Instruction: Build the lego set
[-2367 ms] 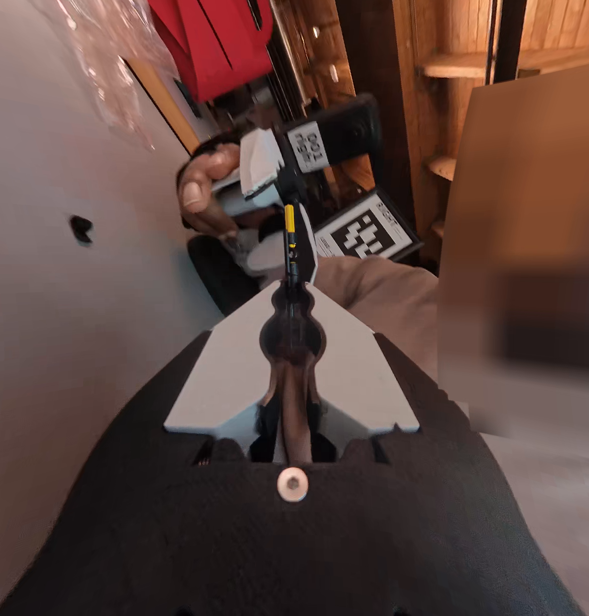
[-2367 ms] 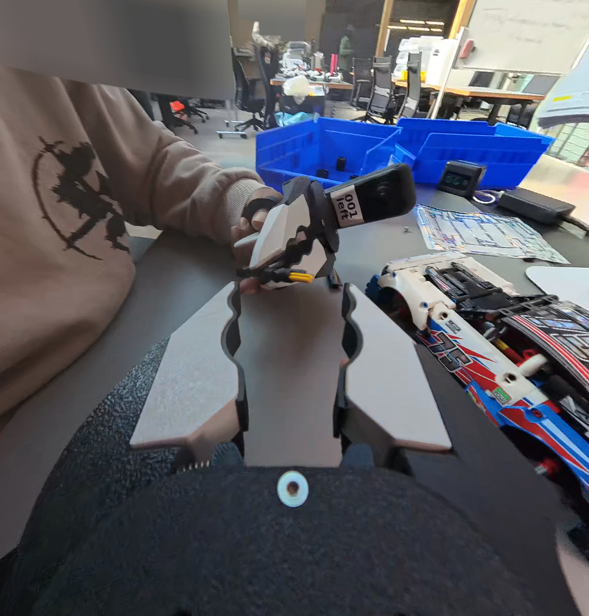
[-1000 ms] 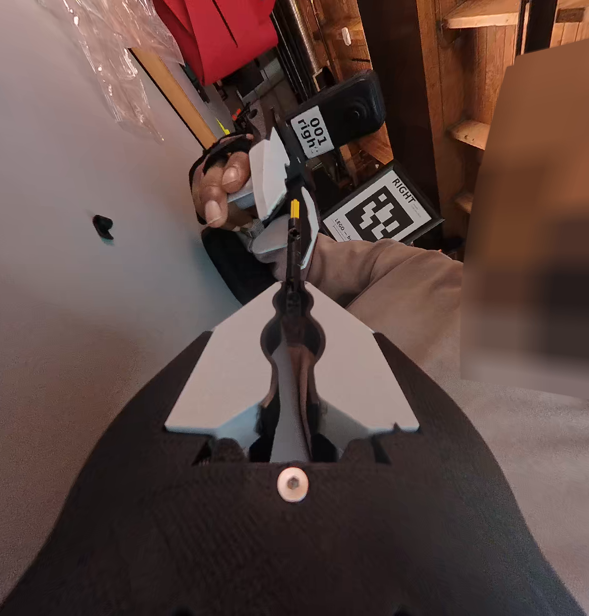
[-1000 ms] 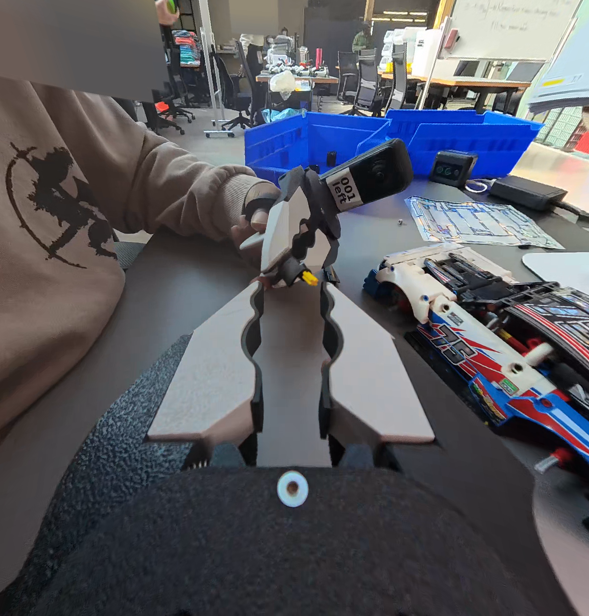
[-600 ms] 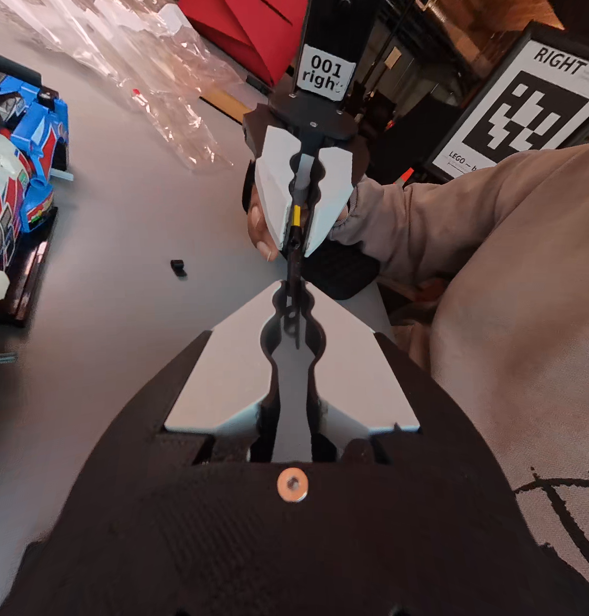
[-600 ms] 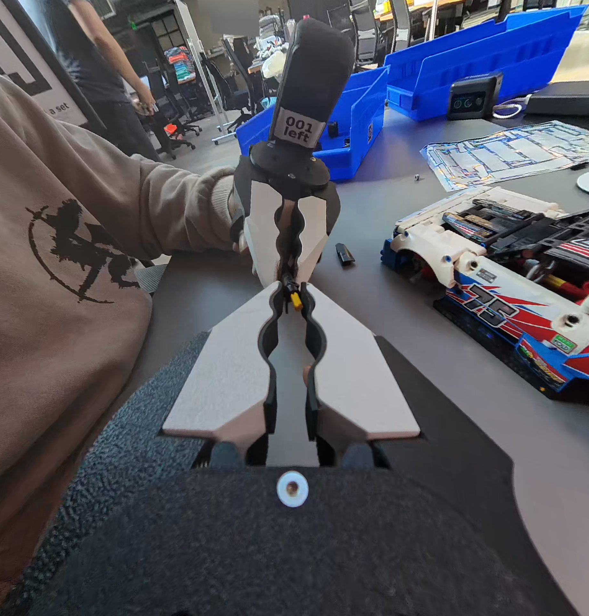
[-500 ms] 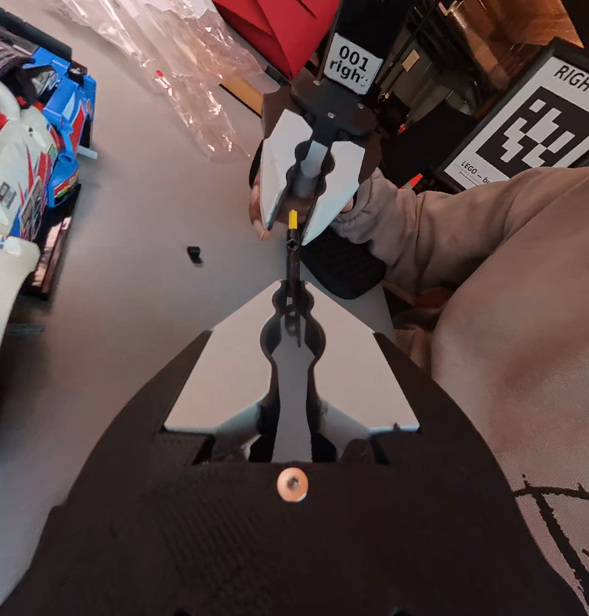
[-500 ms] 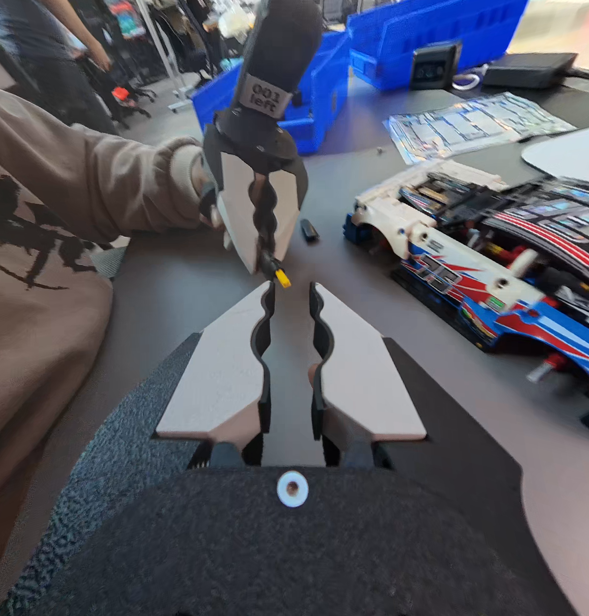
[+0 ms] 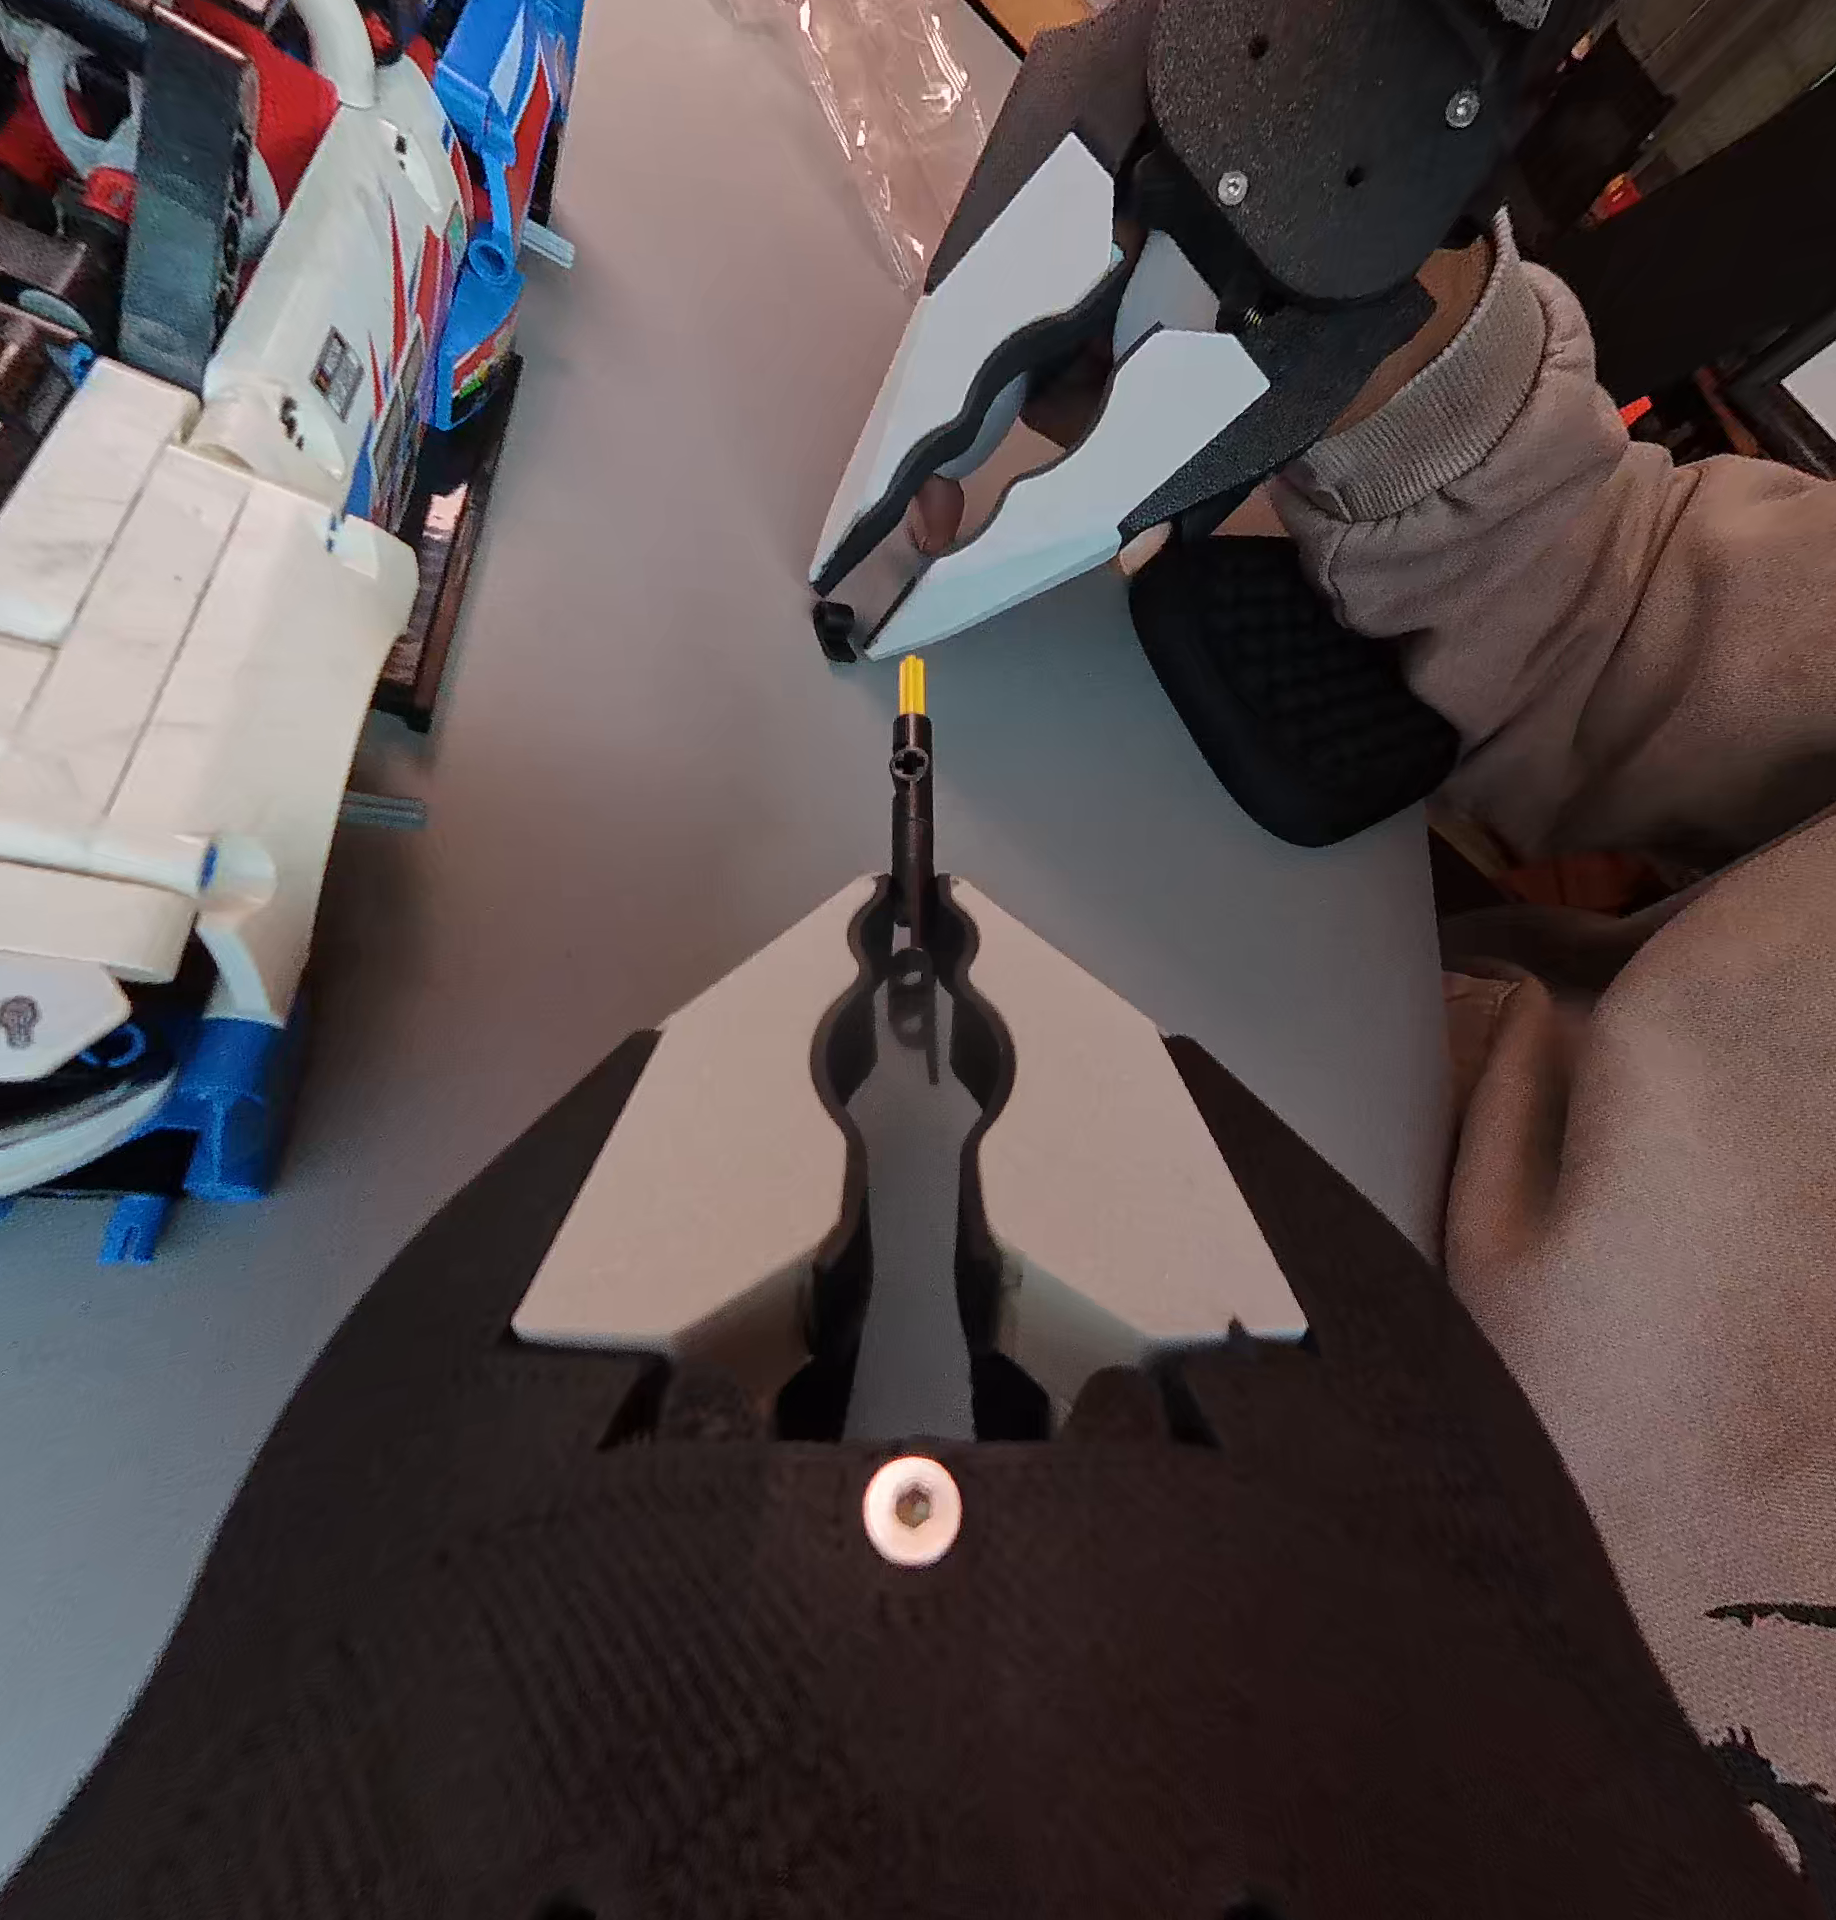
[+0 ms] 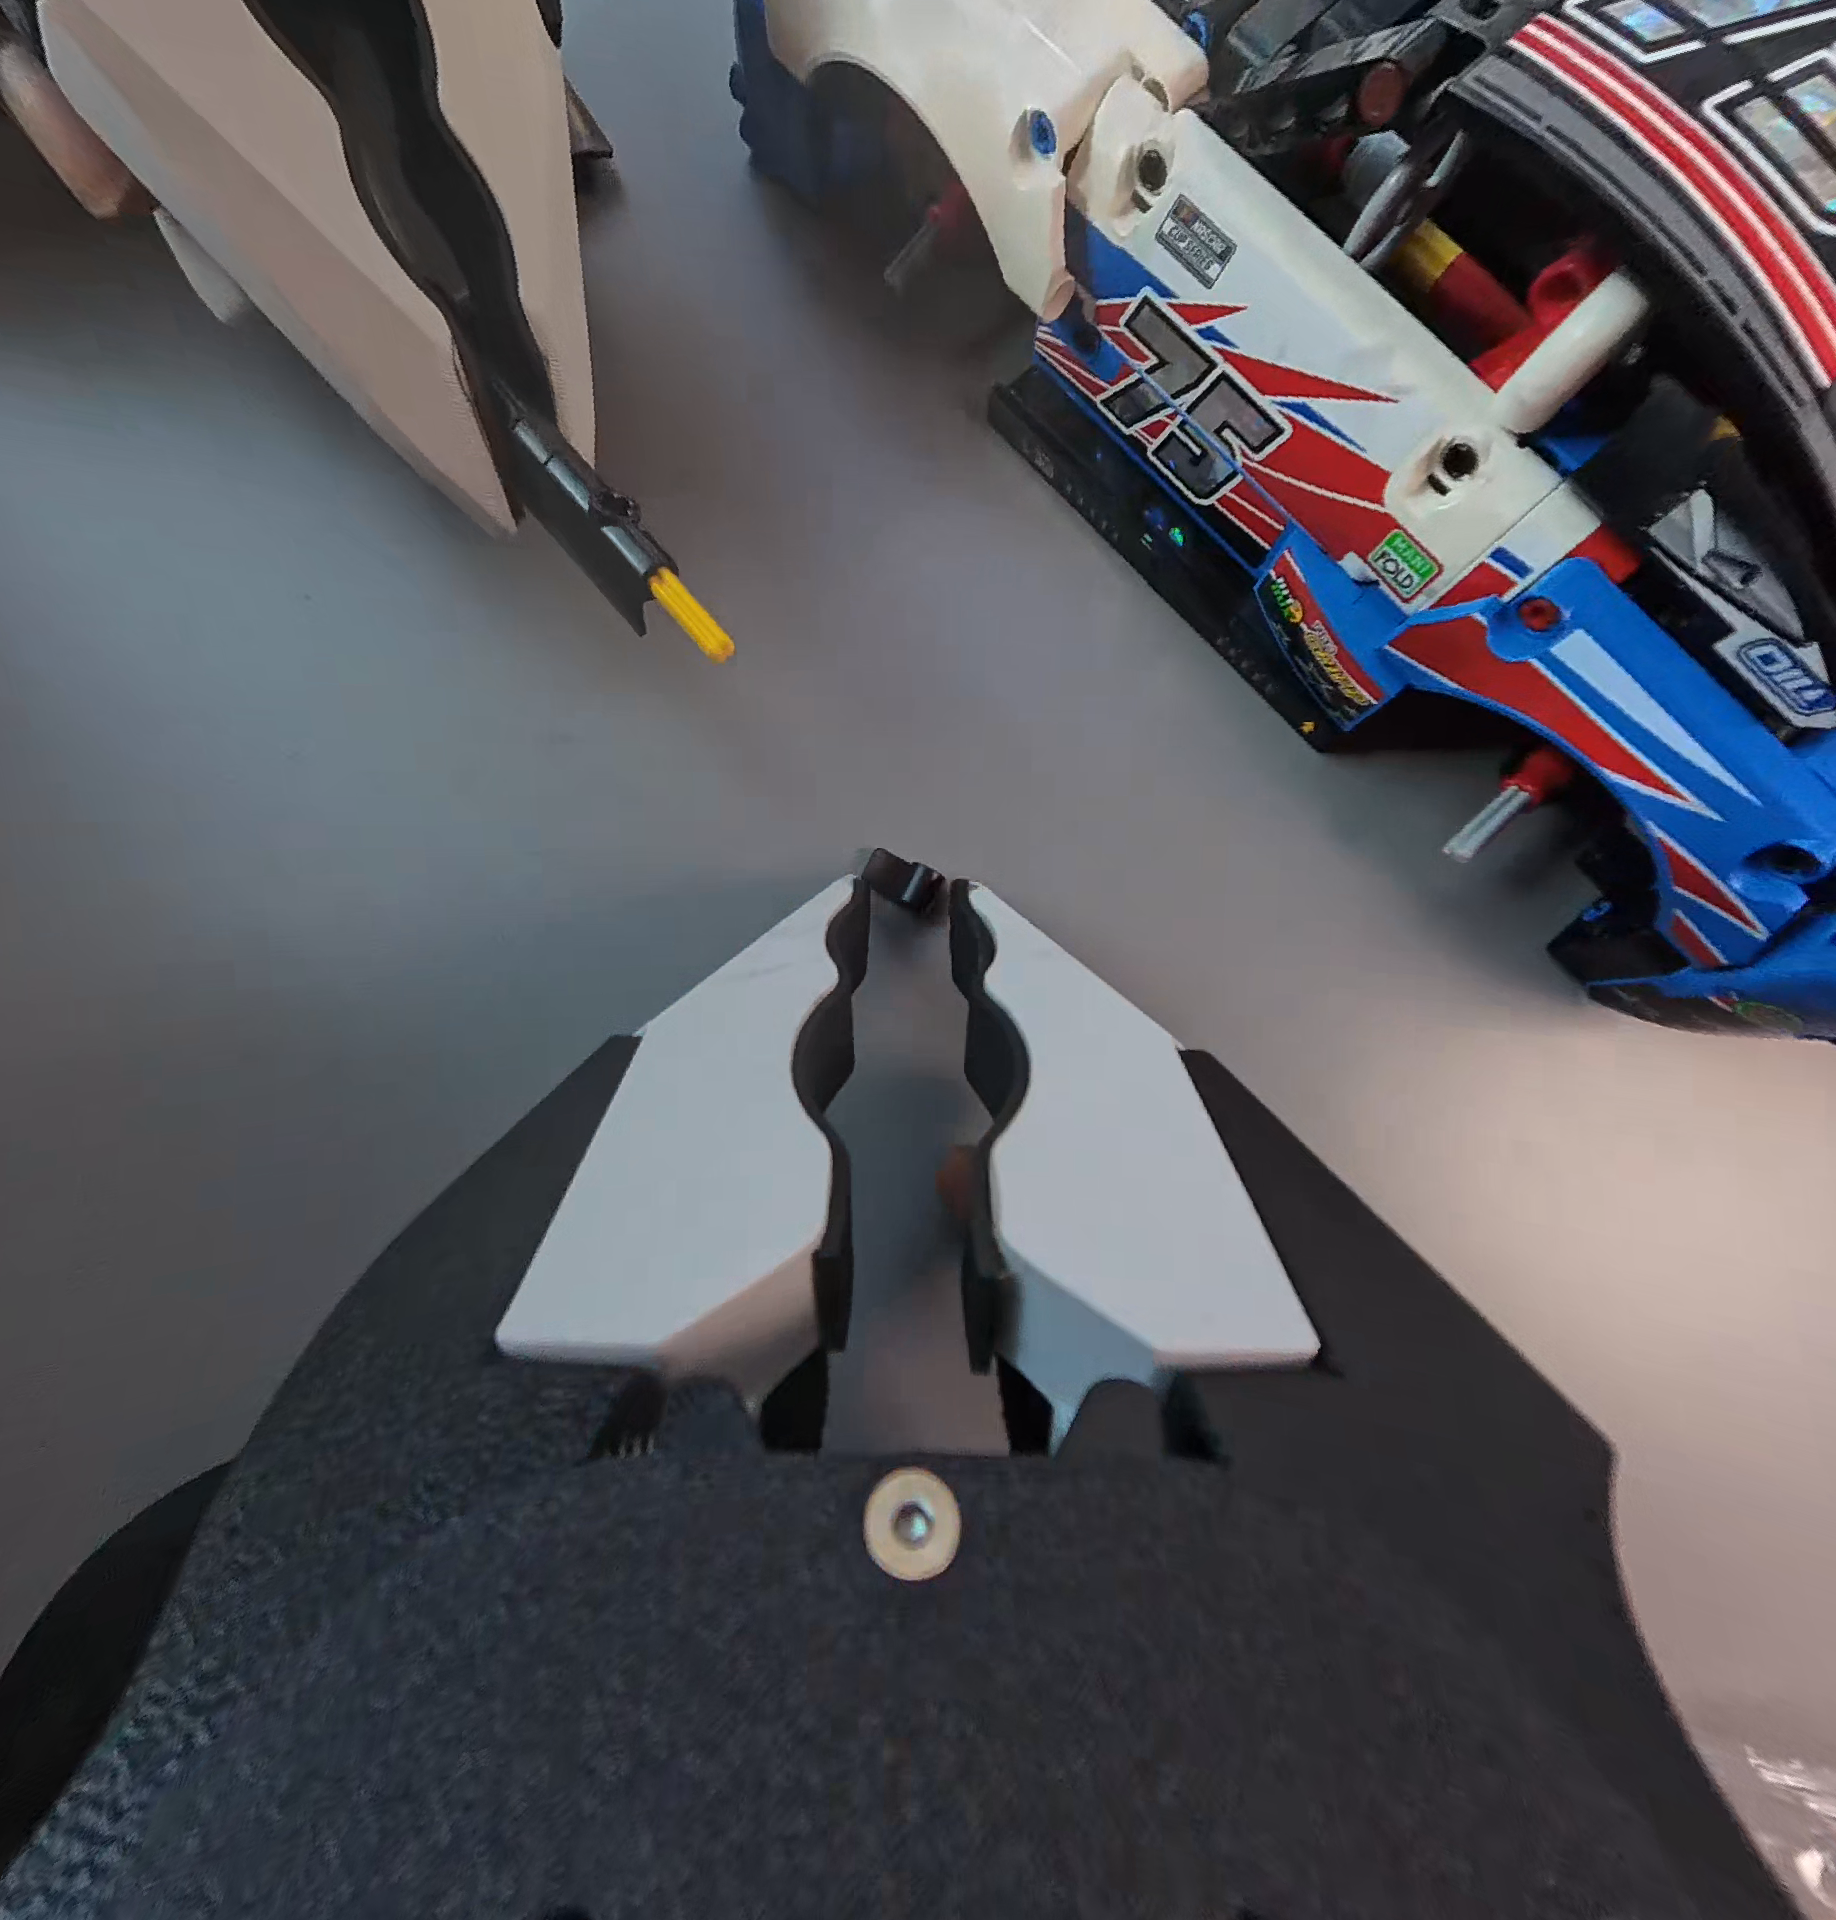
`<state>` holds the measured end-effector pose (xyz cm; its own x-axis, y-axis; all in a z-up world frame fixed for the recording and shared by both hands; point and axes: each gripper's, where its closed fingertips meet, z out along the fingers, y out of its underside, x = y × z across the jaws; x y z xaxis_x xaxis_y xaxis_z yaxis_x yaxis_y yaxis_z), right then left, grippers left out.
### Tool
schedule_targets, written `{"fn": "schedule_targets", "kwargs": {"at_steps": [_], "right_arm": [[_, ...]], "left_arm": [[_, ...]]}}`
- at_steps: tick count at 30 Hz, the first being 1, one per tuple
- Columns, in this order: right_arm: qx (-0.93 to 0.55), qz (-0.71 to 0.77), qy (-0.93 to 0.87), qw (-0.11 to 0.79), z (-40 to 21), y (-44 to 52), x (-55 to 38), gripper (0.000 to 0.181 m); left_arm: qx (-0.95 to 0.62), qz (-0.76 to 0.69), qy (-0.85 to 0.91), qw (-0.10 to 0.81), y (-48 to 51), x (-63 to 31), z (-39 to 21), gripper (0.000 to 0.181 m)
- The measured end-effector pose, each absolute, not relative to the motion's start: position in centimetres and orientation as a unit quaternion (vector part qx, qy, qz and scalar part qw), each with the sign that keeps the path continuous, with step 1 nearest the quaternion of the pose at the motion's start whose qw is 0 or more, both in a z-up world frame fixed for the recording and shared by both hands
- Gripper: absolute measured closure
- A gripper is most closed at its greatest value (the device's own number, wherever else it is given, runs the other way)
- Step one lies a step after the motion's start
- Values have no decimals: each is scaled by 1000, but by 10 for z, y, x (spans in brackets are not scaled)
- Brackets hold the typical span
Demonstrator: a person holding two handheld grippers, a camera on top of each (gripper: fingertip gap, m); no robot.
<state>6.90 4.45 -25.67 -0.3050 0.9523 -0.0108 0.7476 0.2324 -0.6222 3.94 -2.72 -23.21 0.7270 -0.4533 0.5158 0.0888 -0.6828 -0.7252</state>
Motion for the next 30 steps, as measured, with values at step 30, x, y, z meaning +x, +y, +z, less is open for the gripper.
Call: {"fn": "schedule_targets", "kwargs": {"at_steps": [30], "right_arm": [[-275,620,-615,402,-113,-35,66,177]], "left_arm": [[-625,-649,36,431,-43,58,-127,160]]}}
